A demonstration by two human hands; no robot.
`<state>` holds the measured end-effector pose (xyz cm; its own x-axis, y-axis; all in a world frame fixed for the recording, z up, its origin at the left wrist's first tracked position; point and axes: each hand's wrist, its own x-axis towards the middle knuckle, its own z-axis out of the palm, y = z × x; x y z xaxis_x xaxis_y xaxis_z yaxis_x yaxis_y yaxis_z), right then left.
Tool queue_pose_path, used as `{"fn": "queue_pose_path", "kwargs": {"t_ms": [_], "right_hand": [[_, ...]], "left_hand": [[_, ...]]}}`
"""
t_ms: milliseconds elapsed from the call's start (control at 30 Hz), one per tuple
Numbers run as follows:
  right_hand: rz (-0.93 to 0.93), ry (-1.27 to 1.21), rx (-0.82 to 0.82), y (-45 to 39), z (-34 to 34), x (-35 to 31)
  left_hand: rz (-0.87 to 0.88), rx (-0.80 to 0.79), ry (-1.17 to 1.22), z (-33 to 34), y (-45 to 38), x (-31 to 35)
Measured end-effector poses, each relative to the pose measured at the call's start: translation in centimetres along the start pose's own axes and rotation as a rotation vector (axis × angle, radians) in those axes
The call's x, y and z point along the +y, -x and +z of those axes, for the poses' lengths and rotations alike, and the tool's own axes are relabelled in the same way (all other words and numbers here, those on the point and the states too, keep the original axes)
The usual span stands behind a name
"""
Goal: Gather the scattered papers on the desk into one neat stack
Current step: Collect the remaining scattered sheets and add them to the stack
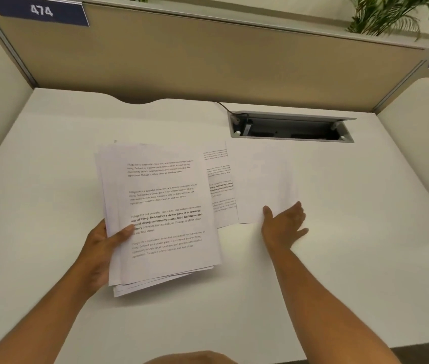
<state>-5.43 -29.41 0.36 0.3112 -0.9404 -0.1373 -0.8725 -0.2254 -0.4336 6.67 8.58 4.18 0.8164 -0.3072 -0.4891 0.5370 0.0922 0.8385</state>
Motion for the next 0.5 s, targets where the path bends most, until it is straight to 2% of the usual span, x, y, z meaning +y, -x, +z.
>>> {"fn": "queue_pose_path", "kwargs": {"t_ms": [67,200,267,367,500], "right_hand": [[-0.023,-0.132,0.073,-0.1,-0.1,0.2],[0.045,-0.642,0.174,0.1,-2.8,-1.1],[-0.052,-0.759,0.256,0.5,-5.0,-2.3],[-0.415,-0.733,0.319,2.0,-7.4,-3.7],[-1.070,-0.391,0.290,3.6,-6.4,-2.8]], "left_hand": [[0.006,-0.001,0.017,0.4,0.1,0.1],[0.015,0.007,0.039,1.1,0.1,0.2],[0.020,0.013,0.049,1.1,0.1,0.2],[0.017,0.035,0.069,0.9,0.2,0.2],[0.033,0.070,0.136,0.1,0.3,0.7]]}}
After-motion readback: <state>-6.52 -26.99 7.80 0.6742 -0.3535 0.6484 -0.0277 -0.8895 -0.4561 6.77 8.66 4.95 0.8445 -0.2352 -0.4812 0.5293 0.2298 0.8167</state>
